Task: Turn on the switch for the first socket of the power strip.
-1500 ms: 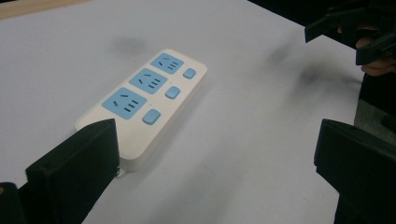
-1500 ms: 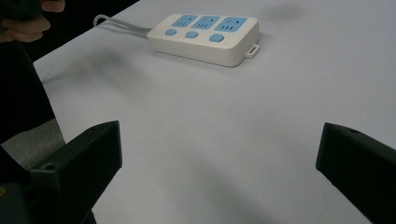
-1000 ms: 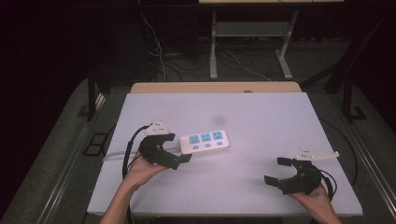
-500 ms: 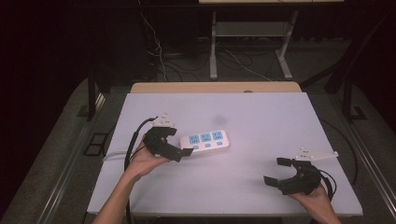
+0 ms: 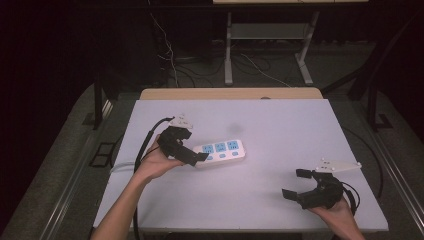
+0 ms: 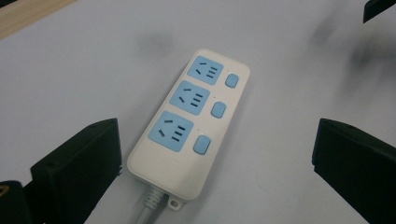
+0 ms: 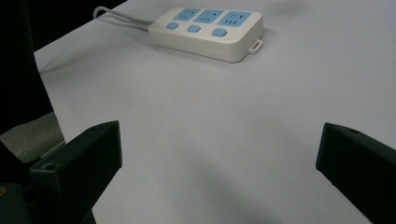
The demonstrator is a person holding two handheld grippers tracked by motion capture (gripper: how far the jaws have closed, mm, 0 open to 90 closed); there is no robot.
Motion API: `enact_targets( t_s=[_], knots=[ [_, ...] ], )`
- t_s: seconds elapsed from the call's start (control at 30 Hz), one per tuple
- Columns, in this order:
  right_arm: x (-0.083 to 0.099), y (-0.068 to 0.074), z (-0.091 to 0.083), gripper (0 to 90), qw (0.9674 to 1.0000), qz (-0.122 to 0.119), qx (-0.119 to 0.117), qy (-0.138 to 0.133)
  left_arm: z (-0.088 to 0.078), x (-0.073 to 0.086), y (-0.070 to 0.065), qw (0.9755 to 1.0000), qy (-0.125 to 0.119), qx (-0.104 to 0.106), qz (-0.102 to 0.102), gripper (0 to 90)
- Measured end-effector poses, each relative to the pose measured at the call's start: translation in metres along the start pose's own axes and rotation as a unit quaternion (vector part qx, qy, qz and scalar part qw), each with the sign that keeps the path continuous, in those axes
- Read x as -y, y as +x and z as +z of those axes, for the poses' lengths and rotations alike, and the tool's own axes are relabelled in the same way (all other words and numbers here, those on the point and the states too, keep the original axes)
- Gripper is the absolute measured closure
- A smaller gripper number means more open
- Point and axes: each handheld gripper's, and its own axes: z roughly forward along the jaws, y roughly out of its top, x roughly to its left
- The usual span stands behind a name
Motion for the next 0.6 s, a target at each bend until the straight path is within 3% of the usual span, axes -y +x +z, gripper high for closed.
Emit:
enact_targets(
  t_s=[0.3, 0.6],
  knots=[
    [0.0, 0.0, 0.001, 0.0, 1.0, -0.002, -0.002, 0.003, 0.012, -0.009, 0.008, 0.9996, 0.027, 0.002, 0.011, 2.1],
    [0.0, 0.001, 0.002, 0.0, 0.9999, -0.009, -0.002, 0.007, 0.026, -0.007, 0.015, 0.9991, 0.041, 0.009, 0.011, 15.2]
  ],
)
